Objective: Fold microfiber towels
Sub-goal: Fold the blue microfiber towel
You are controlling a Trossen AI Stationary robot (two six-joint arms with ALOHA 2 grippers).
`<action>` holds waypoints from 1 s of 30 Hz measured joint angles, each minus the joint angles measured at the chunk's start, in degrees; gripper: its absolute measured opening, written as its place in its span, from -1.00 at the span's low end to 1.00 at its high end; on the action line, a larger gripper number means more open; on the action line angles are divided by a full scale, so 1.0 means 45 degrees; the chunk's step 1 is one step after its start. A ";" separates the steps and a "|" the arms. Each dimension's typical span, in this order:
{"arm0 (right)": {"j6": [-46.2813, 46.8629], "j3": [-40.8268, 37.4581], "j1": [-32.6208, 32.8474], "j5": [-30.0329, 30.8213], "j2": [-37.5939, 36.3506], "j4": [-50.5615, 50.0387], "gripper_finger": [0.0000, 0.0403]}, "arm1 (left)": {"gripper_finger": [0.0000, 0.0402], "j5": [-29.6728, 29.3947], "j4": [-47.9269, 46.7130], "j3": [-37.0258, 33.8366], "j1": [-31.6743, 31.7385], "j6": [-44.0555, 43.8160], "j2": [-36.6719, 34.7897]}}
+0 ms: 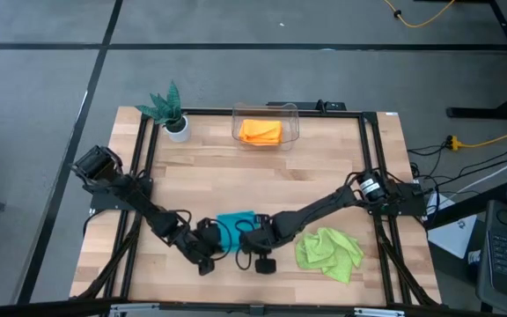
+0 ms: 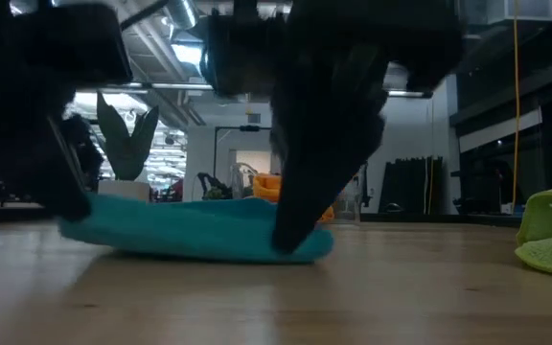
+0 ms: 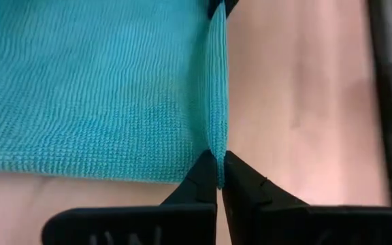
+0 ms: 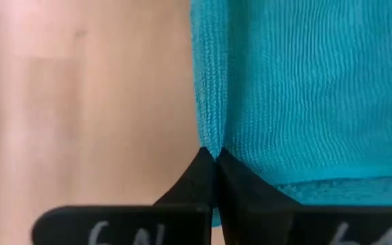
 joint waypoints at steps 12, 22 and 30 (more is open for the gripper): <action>-0.0350 0.2544 0.1186 0.0246 -0.0044 -0.2604 -0.95 | -1.00 0.1402 -0.0218 0.2120 -0.0292 0.0018 -0.0039; -0.0643 0.3426 0.1229 0.2767 -0.0074 -0.3889 -0.94 | -0.99 0.1331 -0.0613 0.2413 -0.0269 0.0025 -0.0058; -0.0679 0.3707 0.1229 0.2709 -0.0103 -0.4692 -0.94 | -1.00 0.1255 0.0707 0.2423 -0.0333 0.0005 -0.0063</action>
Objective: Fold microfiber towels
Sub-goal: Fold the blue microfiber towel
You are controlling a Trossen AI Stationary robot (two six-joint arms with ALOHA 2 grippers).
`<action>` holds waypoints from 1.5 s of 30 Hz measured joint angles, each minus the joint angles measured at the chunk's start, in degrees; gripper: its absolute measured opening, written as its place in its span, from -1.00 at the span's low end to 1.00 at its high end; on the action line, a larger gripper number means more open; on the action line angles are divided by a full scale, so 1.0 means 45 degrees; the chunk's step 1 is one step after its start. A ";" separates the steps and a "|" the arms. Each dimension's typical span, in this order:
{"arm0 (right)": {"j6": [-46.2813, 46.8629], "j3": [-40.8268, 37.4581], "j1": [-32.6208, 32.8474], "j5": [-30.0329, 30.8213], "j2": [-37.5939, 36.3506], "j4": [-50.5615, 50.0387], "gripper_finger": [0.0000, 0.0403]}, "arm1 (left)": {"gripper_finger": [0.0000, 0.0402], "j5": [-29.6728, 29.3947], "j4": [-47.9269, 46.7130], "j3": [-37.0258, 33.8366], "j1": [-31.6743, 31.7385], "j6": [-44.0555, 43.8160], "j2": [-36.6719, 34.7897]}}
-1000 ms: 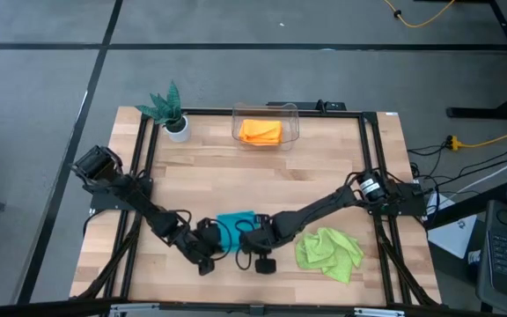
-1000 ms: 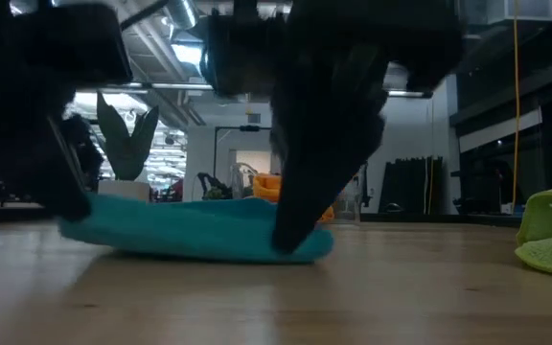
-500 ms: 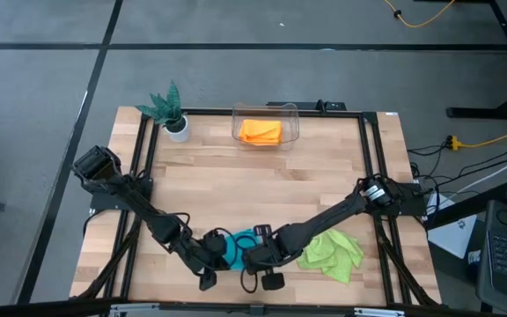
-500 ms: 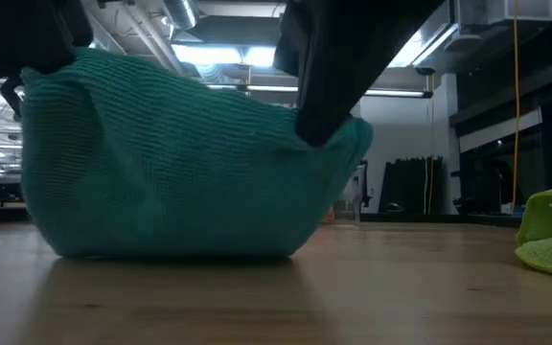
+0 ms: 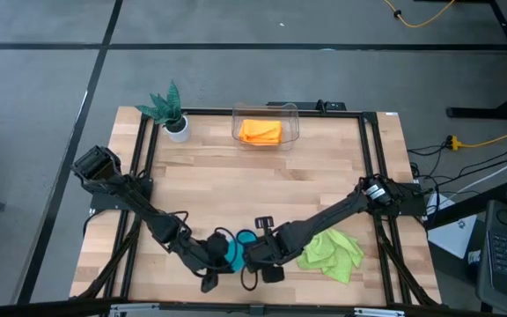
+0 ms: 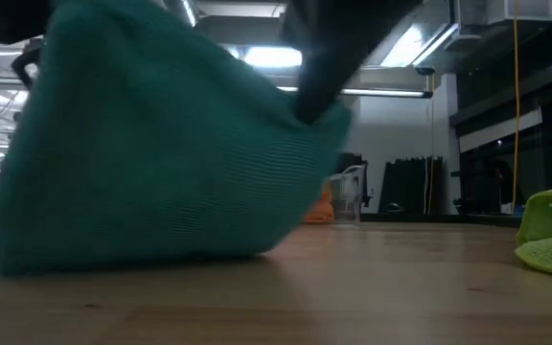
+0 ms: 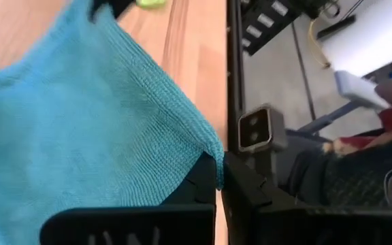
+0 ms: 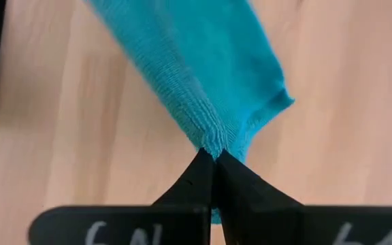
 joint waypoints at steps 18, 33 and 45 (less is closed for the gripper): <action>-0.2743 0.0015 -0.0188 -0.4179 -0.0024 0.0423 -0.94 | -0.99 -0.0130 -0.0376 0.0016 -0.0353 -0.1352 -0.0019; -0.2871 -0.1528 -0.1821 -0.4613 -0.0019 0.2716 -0.97 | -0.99 -0.1997 -0.3621 0.0019 -0.0044 -0.3336 -0.0024; -0.2365 -0.2064 -0.2035 -0.3501 -0.0015 0.3189 -0.96 | -0.99 -0.1832 -0.4362 0.0019 0.0453 -0.3642 -0.0024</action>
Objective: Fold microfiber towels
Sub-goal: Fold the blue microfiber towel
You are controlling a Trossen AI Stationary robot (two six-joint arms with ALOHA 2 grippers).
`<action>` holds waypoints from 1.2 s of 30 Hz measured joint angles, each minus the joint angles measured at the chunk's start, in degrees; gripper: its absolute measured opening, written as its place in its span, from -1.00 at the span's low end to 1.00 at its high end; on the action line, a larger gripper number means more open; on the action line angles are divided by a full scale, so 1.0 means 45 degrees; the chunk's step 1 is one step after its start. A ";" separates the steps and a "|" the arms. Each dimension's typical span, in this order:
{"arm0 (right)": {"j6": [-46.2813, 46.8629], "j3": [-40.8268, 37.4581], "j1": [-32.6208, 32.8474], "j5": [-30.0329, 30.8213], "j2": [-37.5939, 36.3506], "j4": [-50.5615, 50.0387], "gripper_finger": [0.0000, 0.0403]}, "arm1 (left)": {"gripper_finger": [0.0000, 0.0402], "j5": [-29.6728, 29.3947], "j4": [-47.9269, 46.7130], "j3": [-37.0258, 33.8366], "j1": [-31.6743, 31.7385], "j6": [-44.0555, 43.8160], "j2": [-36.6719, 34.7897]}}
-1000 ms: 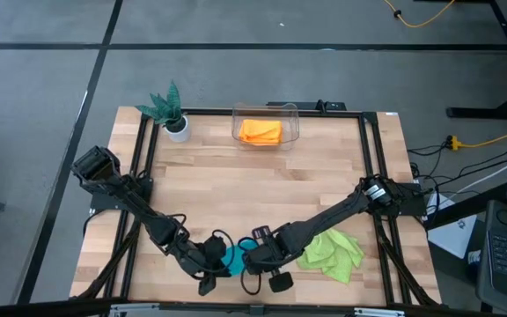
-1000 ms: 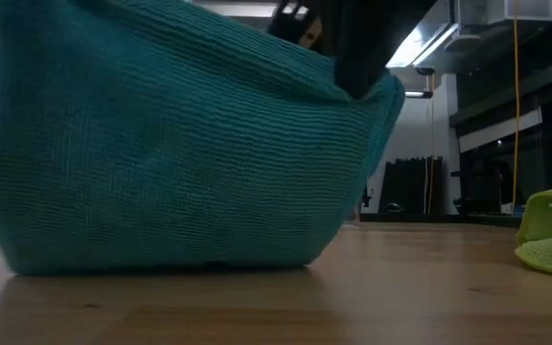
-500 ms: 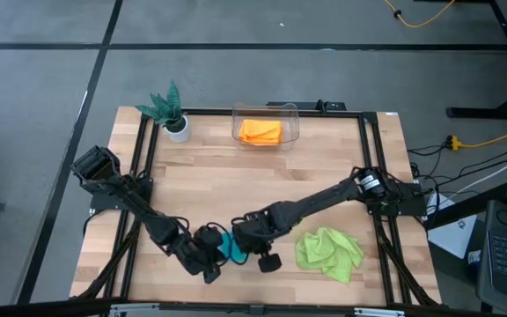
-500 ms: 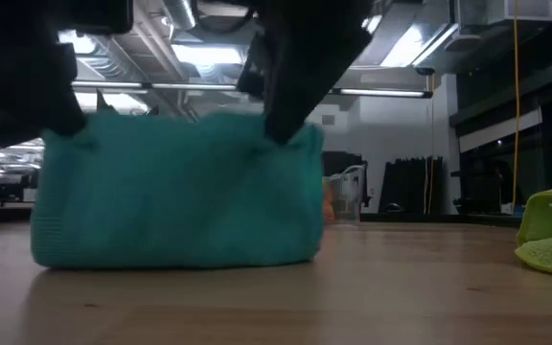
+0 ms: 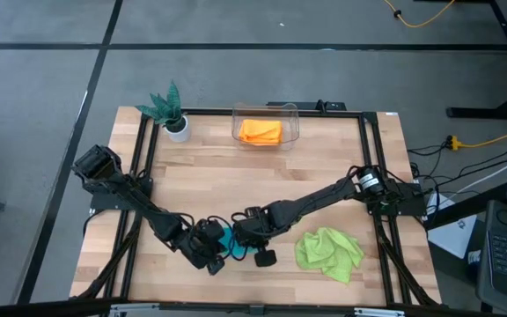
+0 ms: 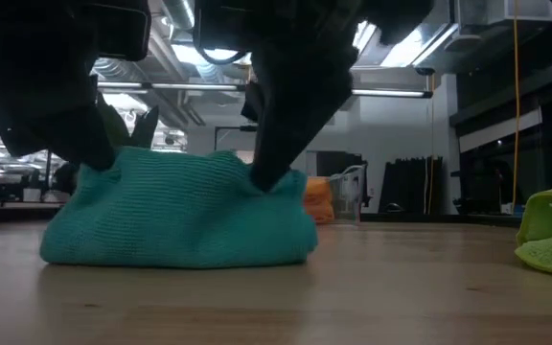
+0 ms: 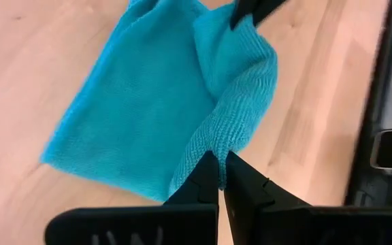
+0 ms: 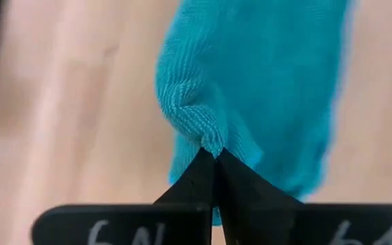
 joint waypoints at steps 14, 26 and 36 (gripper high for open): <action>0.0062 -0.0296 -0.0005 0.2504 0.1161 0.2040 -0.95 | -0.99 -0.0655 -0.2648 -0.0005 0.0029 -0.1014 0.0078; 0.0730 -0.0285 -0.0015 0.2740 0.1302 0.2001 -0.59 | -0.75 -0.0123 -0.3776 -0.0005 0.0015 -0.1081 0.0083; 0.0732 -0.0301 -0.0019 0.2764 0.1319 0.1955 -0.51 | -0.41 0.1534 -0.4168 0.0012 0.0034 -0.1120 -0.0328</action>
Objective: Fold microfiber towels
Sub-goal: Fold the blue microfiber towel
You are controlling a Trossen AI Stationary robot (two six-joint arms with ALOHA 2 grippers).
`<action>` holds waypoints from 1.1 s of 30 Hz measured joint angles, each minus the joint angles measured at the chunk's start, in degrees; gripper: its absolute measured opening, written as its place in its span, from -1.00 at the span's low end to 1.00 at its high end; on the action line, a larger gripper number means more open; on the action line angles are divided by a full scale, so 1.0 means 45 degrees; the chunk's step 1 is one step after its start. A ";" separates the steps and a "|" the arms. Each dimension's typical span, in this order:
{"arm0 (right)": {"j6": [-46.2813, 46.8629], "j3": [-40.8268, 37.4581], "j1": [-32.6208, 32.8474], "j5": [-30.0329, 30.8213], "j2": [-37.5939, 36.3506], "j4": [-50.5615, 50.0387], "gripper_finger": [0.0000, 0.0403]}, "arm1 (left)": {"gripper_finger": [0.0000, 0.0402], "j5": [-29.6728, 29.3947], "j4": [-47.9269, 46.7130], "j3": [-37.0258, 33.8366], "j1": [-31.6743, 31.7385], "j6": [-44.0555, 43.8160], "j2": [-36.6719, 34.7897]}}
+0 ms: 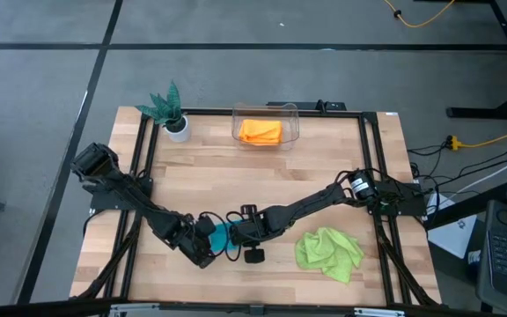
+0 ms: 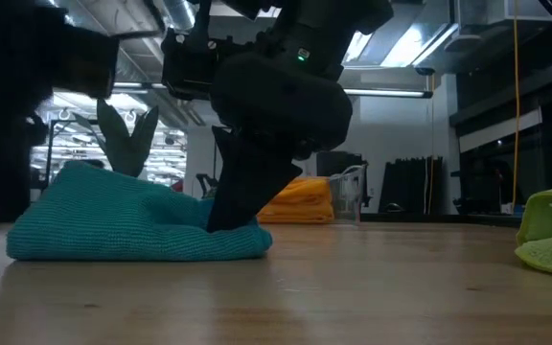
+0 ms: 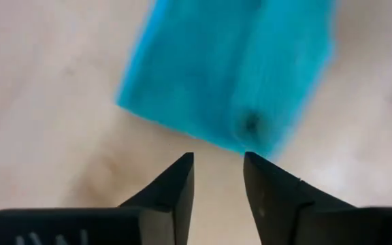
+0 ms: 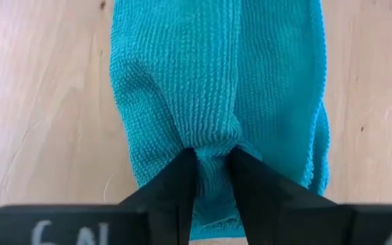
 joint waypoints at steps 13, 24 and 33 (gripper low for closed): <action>-0.0015 -0.0010 -0.0005 -0.0053 0.0002 0.0015 -0.52 | -0.41 -0.1421 0.1891 0.0824 -0.0613 0.2886 -0.0761; 0.0033 -0.0025 -0.0008 -0.0059 -0.0012 0.0102 -0.50 | -0.41 -0.4853 0.1485 0.0775 -0.0444 0.3968 0.1862; 0.0291 0.0280 0.0127 0.1260 -0.0357 -0.0743 -0.52 | -0.41 -0.4919 0.1397 0.0862 -0.0453 0.2745 0.3278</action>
